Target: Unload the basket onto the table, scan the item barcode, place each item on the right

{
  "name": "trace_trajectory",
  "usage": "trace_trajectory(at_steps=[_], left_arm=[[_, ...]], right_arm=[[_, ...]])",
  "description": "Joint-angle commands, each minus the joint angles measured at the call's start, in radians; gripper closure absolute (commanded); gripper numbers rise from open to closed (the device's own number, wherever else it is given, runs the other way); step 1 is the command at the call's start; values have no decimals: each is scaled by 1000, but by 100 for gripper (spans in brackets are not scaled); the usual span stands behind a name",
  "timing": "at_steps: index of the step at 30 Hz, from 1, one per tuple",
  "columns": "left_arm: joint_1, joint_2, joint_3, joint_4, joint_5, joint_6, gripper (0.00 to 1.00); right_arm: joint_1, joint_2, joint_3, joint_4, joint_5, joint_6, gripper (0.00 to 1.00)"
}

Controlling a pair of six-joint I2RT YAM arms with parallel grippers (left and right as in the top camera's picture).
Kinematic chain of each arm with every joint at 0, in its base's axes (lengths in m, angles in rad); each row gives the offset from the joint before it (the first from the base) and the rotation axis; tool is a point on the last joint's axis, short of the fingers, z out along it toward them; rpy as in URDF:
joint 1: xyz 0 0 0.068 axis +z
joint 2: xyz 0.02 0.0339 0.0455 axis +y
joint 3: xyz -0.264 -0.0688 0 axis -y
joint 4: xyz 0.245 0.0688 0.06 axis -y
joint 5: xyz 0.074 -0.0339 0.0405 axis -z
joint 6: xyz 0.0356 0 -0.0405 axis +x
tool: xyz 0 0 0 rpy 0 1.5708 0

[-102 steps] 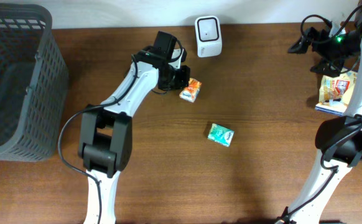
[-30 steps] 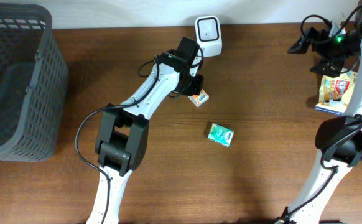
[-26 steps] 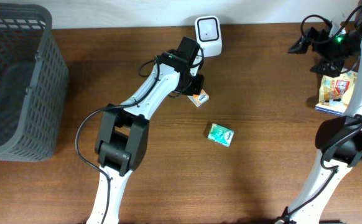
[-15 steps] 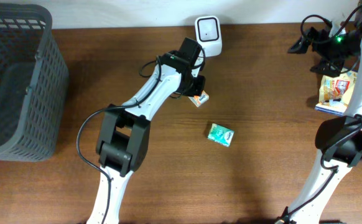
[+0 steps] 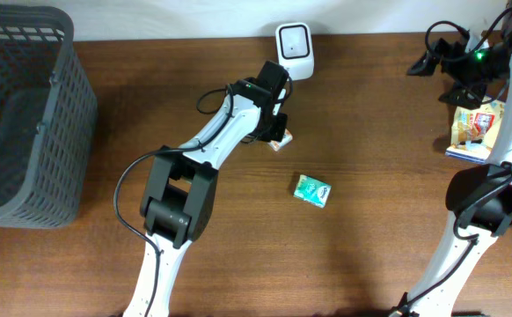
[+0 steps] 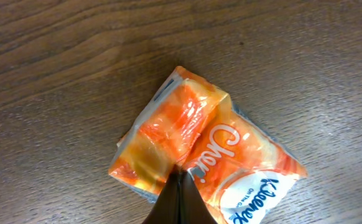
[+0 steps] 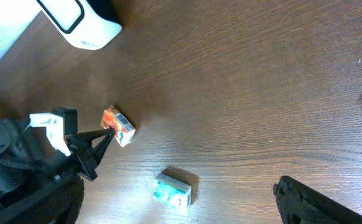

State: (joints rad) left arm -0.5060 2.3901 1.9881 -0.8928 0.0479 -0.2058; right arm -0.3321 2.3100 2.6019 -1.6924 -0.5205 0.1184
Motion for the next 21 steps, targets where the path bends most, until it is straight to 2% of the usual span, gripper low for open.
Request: trace_trajectory(at_steps=[1, 5, 21], left_arm=[[5, 58, -13, -19, -119, -10, 100], [8, 58, -13, -39, -182, -10, 100], [86, 22, 37, -129, -184, -48, 100]], right_arm=[[5, -11, 13, -3, 10, -14, 2], [5, -11, 13, -2, 10, -14, 2], [5, -11, 13, -2, 10, -14, 2]])
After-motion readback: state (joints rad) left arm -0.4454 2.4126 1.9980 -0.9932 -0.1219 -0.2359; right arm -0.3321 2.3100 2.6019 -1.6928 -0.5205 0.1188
